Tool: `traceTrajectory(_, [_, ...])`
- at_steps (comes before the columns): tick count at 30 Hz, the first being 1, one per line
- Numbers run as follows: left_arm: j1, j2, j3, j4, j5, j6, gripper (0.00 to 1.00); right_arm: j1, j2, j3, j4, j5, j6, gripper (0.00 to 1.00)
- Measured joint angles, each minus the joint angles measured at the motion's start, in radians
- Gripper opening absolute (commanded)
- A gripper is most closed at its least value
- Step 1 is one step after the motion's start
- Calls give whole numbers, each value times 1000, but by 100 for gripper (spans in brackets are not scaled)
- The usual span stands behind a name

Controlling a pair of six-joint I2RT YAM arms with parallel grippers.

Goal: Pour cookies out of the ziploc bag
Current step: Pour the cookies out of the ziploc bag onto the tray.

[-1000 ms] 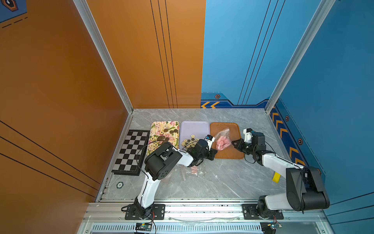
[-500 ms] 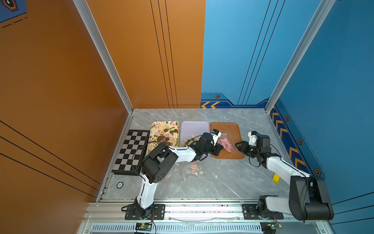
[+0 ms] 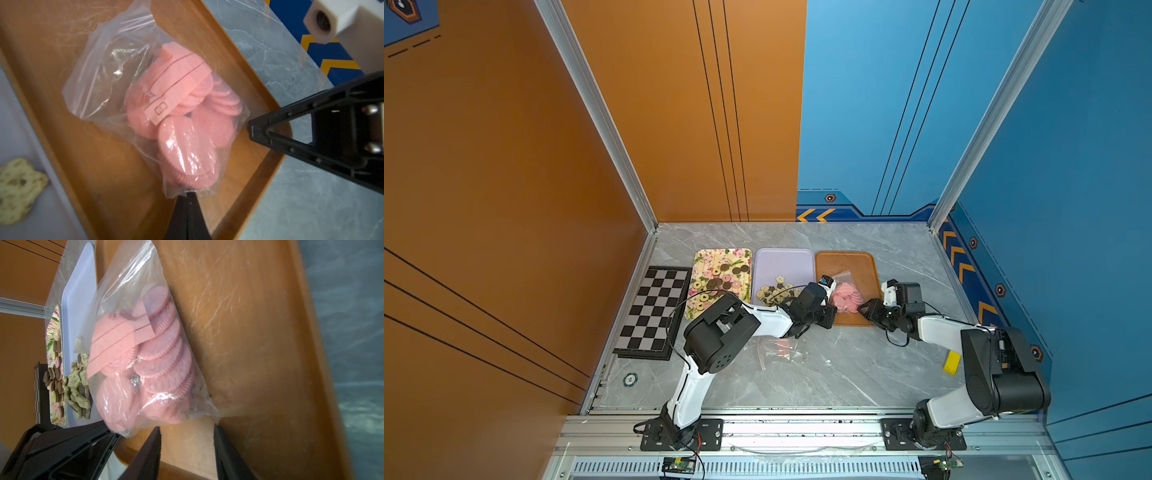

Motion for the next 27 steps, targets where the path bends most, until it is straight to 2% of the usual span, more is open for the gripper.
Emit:
traceTrajectory(13, [-2, 0, -27, 18, -21, 4, 0, 13, 51, 40, 9, 64, 11, 26])
traceTrajectory(23, [0, 0, -39, 42, -20, 3, 0, 13, 92, 81, 9, 67, 12, 25])
traceTrajectory(27, [0, 0, -47, 59, -19, 3, 0, 13, 116, 106, 5, 69, 12, 15])
